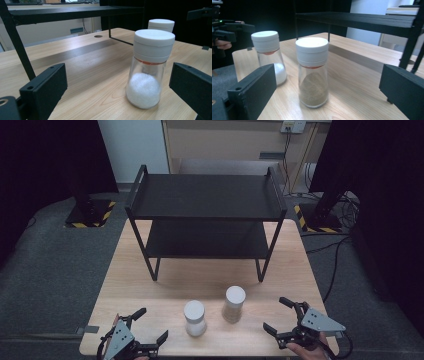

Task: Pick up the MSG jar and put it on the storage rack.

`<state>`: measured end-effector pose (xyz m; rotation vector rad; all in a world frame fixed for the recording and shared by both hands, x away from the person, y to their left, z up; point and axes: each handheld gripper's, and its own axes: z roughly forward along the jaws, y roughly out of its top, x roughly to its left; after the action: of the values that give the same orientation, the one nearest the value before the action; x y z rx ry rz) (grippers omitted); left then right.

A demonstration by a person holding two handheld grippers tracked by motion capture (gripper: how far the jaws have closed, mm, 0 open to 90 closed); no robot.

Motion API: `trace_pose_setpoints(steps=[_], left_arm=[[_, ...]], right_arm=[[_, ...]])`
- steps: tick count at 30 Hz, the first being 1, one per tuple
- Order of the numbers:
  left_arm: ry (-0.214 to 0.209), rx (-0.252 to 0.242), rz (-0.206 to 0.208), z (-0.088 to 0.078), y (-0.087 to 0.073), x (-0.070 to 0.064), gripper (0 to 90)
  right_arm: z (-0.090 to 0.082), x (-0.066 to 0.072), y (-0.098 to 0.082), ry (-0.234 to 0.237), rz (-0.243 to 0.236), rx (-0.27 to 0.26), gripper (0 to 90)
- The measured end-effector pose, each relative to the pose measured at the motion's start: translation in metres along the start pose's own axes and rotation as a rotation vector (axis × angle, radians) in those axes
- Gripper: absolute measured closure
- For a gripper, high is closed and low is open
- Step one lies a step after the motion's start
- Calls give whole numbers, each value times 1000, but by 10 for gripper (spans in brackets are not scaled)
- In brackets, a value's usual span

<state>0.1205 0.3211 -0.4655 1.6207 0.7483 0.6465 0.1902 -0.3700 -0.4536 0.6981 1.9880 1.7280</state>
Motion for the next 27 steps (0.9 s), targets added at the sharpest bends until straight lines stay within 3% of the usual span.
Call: trace_pose_setpoints(steps=[27], left_arm=[[4, 12, 5, -2, -2, 3, 1]], right_arm=[[-8, -7, -11, -26, 42, -2, 10]])
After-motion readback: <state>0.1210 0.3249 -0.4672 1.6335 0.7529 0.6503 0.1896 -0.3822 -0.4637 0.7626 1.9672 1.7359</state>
